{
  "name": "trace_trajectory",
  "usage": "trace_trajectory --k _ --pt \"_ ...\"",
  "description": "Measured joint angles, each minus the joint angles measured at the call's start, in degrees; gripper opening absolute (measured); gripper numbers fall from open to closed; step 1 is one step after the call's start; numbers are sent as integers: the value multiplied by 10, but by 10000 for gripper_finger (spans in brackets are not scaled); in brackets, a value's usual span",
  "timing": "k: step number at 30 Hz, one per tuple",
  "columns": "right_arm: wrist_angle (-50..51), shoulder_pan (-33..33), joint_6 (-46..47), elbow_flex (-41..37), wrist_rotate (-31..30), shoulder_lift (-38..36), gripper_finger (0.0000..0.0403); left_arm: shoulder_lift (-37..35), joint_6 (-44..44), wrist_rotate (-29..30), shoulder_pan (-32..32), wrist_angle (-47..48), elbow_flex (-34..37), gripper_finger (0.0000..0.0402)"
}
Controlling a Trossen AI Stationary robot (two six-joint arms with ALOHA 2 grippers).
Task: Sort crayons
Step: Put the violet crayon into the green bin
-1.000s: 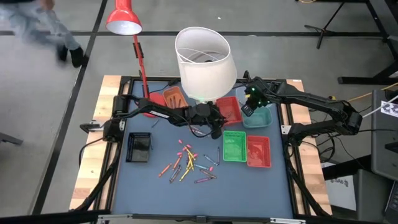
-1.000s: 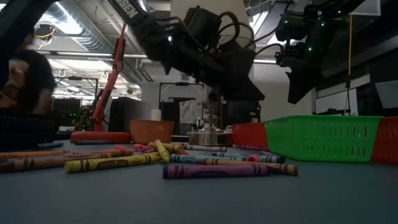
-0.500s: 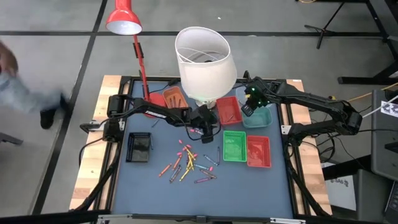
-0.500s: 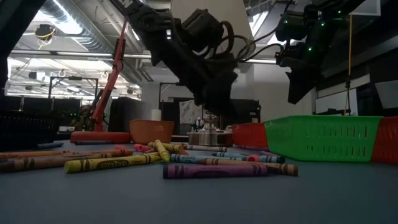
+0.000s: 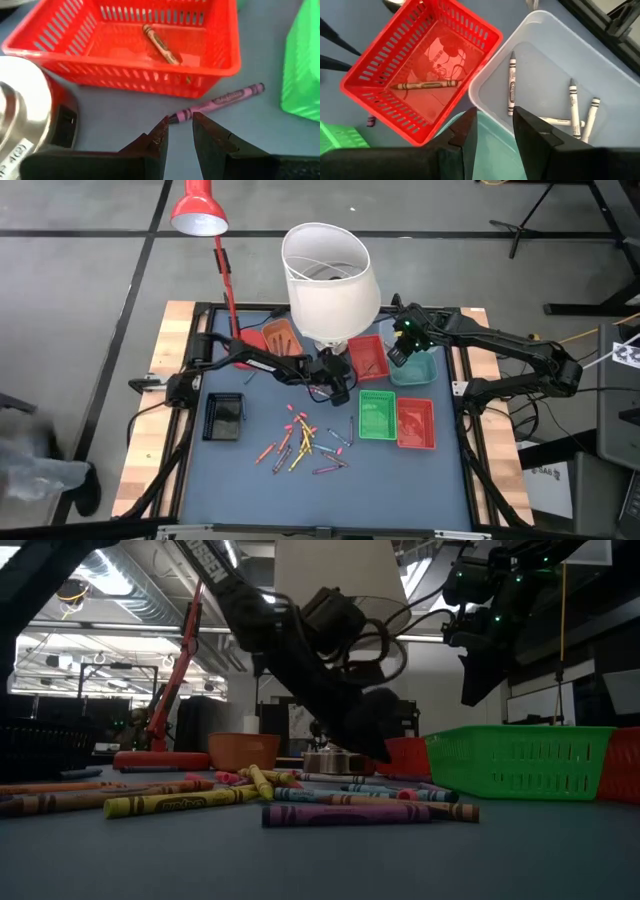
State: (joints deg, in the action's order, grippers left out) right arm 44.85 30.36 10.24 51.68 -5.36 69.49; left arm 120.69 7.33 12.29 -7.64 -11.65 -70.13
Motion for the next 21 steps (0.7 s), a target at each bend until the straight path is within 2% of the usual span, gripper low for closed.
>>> trace_trajectory --k 7,21 --pt "0 0 0 0 0 0 124 11 3 9 -8 -24 0 73" --pt "-2 0 0 0 0 0 124 36 75 1 -29 -66 -1 73"
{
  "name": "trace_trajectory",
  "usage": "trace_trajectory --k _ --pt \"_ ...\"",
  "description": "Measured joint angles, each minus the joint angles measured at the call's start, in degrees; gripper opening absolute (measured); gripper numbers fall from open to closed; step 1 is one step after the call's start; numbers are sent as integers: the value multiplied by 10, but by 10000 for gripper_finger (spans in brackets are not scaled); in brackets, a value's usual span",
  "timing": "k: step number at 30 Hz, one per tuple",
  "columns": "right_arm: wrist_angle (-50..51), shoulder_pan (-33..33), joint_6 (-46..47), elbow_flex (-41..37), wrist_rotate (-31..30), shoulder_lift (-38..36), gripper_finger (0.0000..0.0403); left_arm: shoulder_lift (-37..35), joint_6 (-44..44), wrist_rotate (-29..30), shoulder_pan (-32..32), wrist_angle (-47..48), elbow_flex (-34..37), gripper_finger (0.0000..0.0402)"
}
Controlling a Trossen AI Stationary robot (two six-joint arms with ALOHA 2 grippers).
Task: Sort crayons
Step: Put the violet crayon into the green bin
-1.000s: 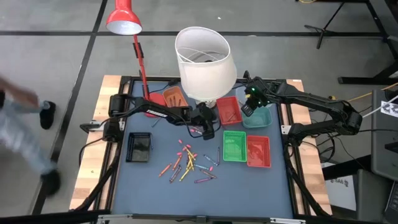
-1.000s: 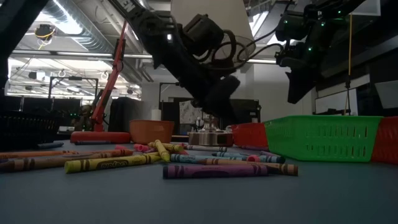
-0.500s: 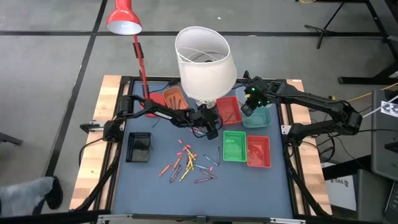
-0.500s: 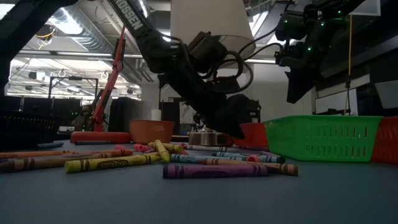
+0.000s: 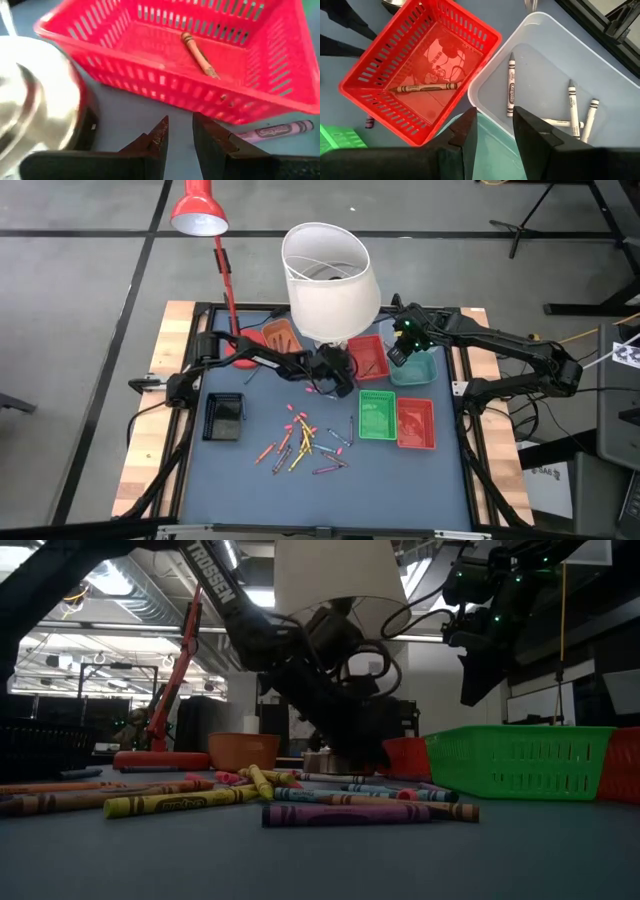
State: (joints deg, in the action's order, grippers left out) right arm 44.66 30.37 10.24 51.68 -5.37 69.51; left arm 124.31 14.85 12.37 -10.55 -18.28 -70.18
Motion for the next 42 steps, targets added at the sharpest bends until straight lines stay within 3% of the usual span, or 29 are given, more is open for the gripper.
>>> trace_trajectory --k 19,28,37,42 --pt "0 0 0 0 0 0 124 -8 -3 -36 19 70 -1 72" --pt "3 0 0 0 0 0 124 -59 -4 -44 36 164 1 72" --pt "2 0 0 0 1 0 124 -62 -18 -43 47 43 0 72" --pt "1 0 0 0 0 0 124 -46 -24 -60 46 24 1 72"
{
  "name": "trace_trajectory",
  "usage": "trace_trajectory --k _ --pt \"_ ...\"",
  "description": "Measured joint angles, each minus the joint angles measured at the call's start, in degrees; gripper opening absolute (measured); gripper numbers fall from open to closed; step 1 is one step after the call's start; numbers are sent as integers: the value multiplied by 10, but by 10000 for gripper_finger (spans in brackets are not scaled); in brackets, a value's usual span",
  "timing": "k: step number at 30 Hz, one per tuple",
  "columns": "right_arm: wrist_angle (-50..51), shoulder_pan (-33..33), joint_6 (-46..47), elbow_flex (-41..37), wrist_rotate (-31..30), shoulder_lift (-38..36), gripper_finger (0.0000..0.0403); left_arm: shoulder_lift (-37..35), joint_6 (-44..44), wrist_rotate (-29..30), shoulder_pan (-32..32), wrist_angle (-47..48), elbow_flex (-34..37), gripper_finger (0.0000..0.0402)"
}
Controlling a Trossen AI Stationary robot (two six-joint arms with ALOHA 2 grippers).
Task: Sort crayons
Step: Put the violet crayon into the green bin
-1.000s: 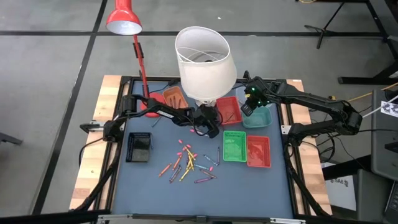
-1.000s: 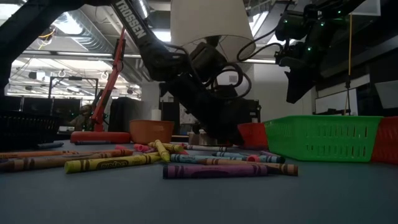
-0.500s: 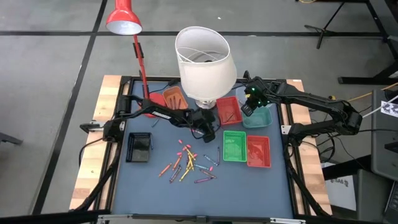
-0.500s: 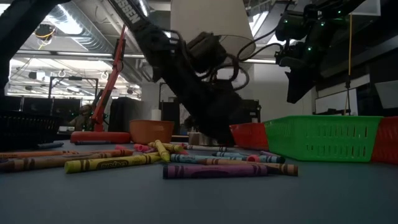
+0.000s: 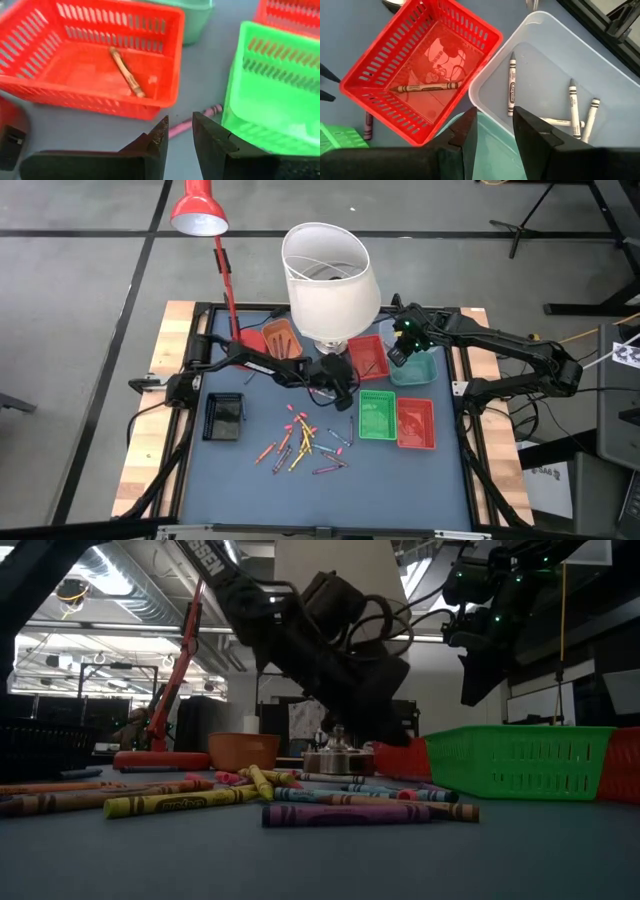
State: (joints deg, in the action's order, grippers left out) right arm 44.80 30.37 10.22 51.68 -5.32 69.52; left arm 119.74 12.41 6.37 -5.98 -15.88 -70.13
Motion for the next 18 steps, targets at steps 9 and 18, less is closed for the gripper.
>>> trace_trajectory --k 9,18 --pt "0 0 0 0 0 0 124 13 -158 -15 0 9 0 73" --pt "-1 0 0 0 0 0 124 13 -193 -16 -8 10 0 117"
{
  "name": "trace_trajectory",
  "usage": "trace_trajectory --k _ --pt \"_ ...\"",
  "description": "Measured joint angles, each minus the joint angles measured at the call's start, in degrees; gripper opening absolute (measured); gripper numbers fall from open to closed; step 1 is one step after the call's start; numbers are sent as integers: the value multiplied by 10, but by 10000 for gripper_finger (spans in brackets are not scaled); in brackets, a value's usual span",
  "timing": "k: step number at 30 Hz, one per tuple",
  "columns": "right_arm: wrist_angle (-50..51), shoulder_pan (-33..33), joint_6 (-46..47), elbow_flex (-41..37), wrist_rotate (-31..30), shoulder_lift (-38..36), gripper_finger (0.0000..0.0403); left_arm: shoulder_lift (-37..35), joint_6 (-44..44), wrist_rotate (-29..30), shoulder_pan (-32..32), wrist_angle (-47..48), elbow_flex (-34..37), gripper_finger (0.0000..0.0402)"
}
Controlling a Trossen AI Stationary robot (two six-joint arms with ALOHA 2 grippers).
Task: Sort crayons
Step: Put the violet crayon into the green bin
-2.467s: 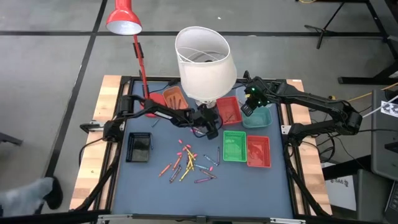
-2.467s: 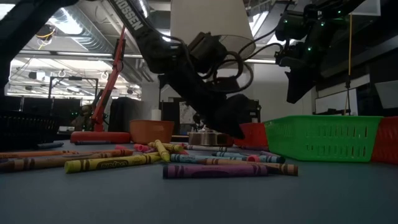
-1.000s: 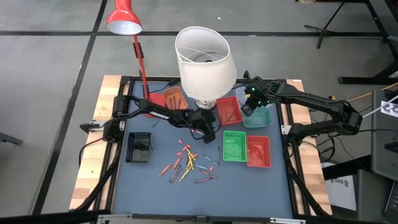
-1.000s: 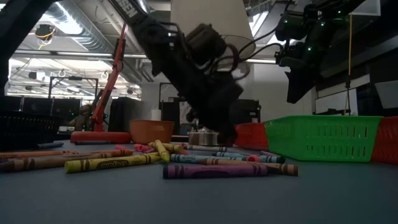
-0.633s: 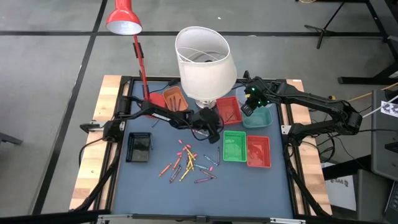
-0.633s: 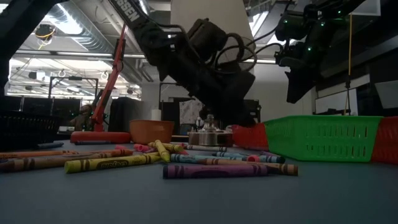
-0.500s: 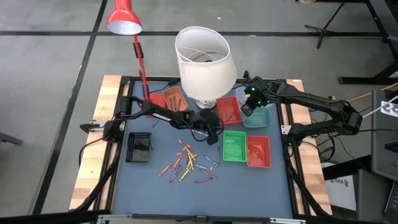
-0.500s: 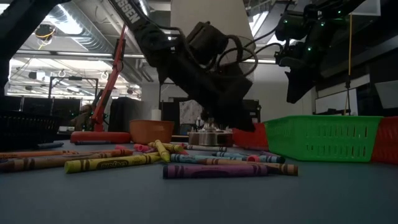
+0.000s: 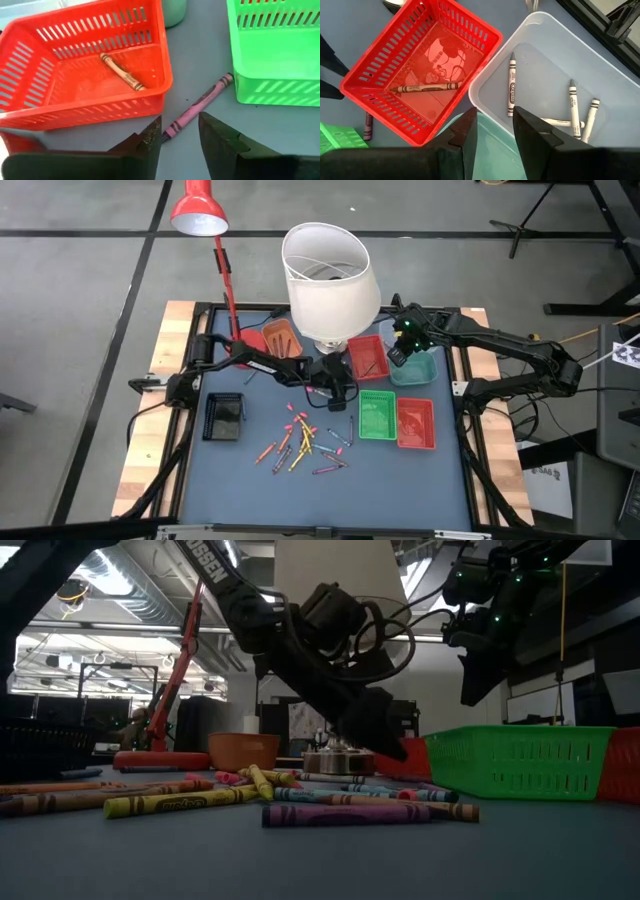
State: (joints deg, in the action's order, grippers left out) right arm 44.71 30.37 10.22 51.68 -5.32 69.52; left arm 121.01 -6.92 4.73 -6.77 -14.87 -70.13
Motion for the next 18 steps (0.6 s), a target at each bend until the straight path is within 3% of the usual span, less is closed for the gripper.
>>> trace_trajectory --k 5,18 --pt "0 0 0 0 0 0 124 3 -12 -6 -4 -12 0 139" --pt "1 0 0 0 0 0 124 23 -58 -35 -20 -30 0 140"
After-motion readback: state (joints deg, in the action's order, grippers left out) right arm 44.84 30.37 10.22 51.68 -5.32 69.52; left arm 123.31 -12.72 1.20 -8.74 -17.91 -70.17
